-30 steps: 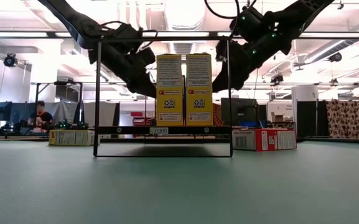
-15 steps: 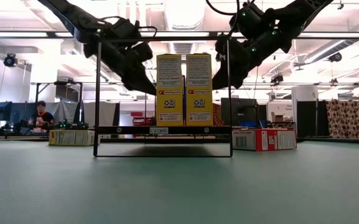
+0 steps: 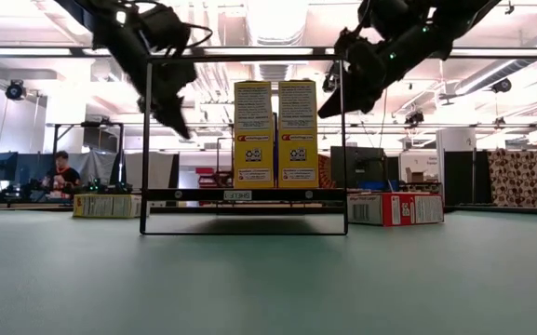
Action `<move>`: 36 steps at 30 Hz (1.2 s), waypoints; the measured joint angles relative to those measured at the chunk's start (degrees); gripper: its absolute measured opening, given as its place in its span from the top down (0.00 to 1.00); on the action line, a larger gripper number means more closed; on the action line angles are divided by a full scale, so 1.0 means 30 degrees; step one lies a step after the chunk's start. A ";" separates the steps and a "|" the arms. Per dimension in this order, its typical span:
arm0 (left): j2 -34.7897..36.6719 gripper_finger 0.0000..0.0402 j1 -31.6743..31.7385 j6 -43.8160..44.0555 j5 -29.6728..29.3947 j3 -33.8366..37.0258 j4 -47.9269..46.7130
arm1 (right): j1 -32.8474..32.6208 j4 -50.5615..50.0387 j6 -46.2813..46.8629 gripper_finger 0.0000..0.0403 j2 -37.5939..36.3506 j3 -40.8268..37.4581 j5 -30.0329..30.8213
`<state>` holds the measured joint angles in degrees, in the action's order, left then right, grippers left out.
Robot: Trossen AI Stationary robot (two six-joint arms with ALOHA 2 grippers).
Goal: Stack cereal on shelf
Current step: Put the blue cereal box on the shelf aligned with the other blue cereal box
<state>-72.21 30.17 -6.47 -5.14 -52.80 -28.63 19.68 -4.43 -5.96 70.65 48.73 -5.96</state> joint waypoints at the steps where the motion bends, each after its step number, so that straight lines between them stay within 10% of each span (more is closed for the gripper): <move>1: 0.0080 1.00 0.0013 0.0082 -0.0952 0.0000 -0.0582 | -0.0115 0.0007 -0.0093 0.91 -0.0093 0.0000 0.0004; 5: 0.0089 1.00 0.0013 0.0655 -0.2415 0.0000 -0.2648 | -0.0512 0.0002 -0.0424 0.91 -0.0388 0.0000 0.0017; 12: -0.0146 1.00 -0.0218 0.3252 0.2885 -0.2122 -0.7928 | -0.0388 -0.0004 -0.1199 0.91 -0.0900 -0.0007 0.0058; 23: -0.2270 1.00 -0.2787 0.7027 0.5051 -0.8794 -1.9256 | -0.0310 -0.0092 -0.1920 0.91 -0.1653 -0.0007 0.0002; 36: -0.1885 0.95 -1.1059 1.5779 0.7627 -0.8241 -1.9754 | -0.0305 -0.0277 -0.2535 0.91 -0.1646 -0.0015 0.0000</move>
<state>-77.87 -3.00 40.87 17.74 -77.52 -87.89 18.76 -5.26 -13.56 65.71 48.69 -5.96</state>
